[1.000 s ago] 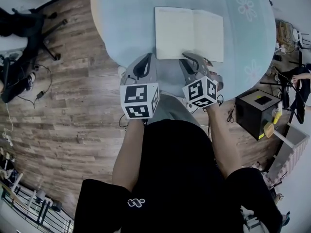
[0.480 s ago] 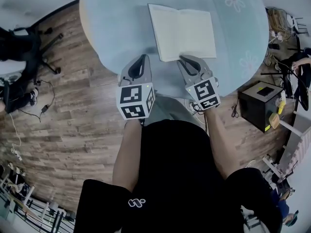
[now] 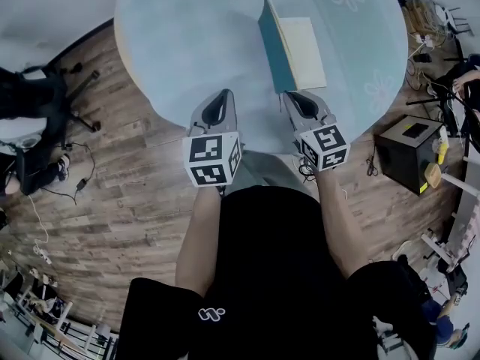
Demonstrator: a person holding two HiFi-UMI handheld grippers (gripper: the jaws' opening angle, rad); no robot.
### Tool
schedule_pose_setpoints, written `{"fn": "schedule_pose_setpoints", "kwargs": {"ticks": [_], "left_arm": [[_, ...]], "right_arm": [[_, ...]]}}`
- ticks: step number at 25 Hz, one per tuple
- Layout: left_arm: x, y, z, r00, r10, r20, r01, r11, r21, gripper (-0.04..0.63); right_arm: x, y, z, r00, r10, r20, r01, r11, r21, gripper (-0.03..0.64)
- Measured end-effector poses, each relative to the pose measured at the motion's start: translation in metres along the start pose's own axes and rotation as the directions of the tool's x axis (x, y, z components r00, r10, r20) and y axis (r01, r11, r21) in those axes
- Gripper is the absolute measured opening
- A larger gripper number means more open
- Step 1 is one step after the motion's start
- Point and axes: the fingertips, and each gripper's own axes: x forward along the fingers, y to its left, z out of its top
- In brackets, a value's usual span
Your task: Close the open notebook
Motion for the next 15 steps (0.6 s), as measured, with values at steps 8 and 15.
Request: {"fn": "schedule_pose_setpoints", "kwargs": {"ticks": [8, 15], "left_arm": [[0.000, -0.011, 0.002, 0.999, -0.030, -0.035, 0.032, 0.998, 0.063, 0.003], [0.007, -0.032, 0.010, 0.996, -0.076, -0.052, 0.082, 0.991, 0.110, 0.003]], "right_arm": [[-0.006, -0.018, -0.009, 0.998, -0.059, 0.013, 0.054, 0.969, 0.240, 0.014], [-0.010, -0.031, -0.016, 0.993, -0.085, -0.085, 0.107, 0.945, 0.309, 0.046]]}}
